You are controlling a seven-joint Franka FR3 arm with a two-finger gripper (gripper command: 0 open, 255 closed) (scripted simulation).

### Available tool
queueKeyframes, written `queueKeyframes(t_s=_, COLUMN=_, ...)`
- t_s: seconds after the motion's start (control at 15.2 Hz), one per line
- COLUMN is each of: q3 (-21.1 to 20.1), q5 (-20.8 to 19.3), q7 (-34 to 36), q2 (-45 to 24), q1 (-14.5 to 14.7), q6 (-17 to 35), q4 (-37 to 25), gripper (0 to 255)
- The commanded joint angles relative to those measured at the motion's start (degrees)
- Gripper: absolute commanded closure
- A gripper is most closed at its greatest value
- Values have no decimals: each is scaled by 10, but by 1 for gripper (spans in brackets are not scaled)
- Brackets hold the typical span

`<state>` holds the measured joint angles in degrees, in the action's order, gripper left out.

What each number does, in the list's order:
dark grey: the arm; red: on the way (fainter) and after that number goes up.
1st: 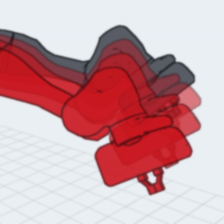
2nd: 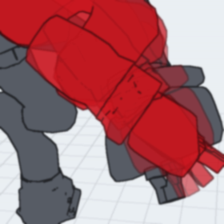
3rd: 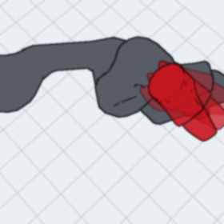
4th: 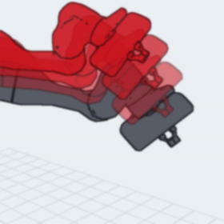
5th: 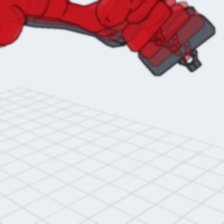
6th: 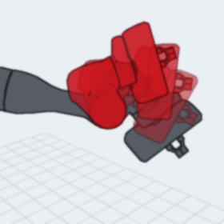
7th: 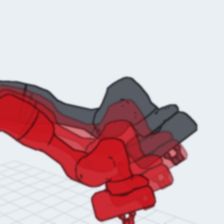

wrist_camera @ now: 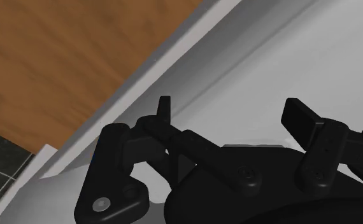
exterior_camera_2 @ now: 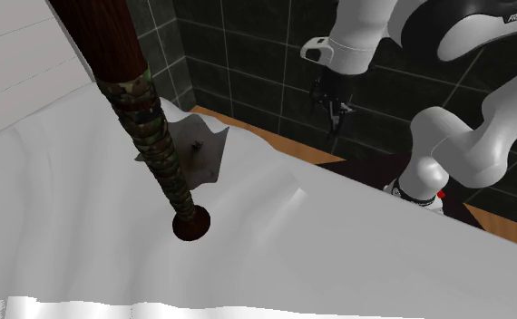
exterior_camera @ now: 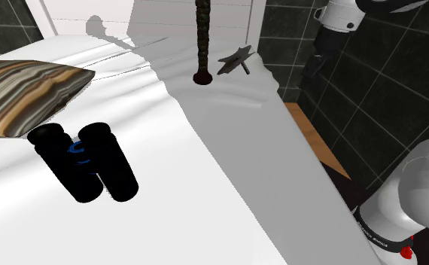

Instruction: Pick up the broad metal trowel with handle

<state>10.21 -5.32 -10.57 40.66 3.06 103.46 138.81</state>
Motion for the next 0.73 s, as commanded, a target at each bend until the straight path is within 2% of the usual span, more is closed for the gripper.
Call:
queueKeyframes(t_s=0.0, q3=36, q5=9, q7=-60, q2=-21, q1=14, q6=41, q4=-10, gripper=0)
queueKeyframes(t_s=0.33, q3=132, q5=65, q7=-216, q2=-97, q1=70, q6=134, q4=-49, gripper=0)
queueKeyframes(t_s=0.66, q3=237, q5=175, q7=-398, q2=-192, q1=153, q6=181, q4=-123, gripper=0)
